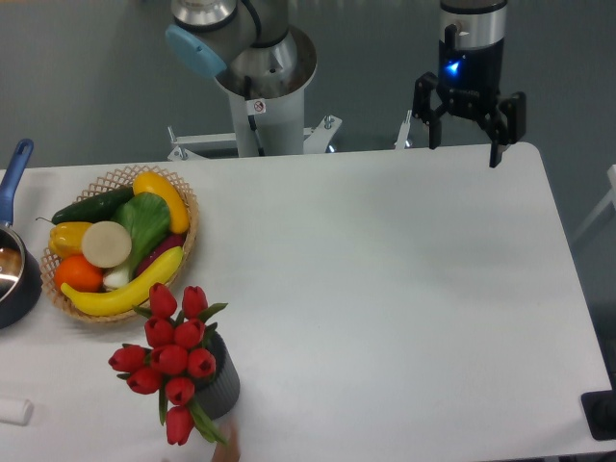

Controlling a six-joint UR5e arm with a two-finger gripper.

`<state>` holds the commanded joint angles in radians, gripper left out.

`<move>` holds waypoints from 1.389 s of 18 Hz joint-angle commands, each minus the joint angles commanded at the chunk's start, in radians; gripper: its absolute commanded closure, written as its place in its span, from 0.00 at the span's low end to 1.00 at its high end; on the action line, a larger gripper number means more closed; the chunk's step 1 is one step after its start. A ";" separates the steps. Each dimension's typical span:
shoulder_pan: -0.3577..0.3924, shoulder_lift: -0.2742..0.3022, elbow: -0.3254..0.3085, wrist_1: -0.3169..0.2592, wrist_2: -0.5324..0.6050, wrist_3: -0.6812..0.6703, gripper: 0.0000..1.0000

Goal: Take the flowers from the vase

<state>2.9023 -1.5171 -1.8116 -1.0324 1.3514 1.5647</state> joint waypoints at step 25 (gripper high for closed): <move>-0.122 -0.093 -0.072 0.176 -0.172 -0.431 0.00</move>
<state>2.7798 -1.6105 -1.8837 -0.8561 1.1796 1.1338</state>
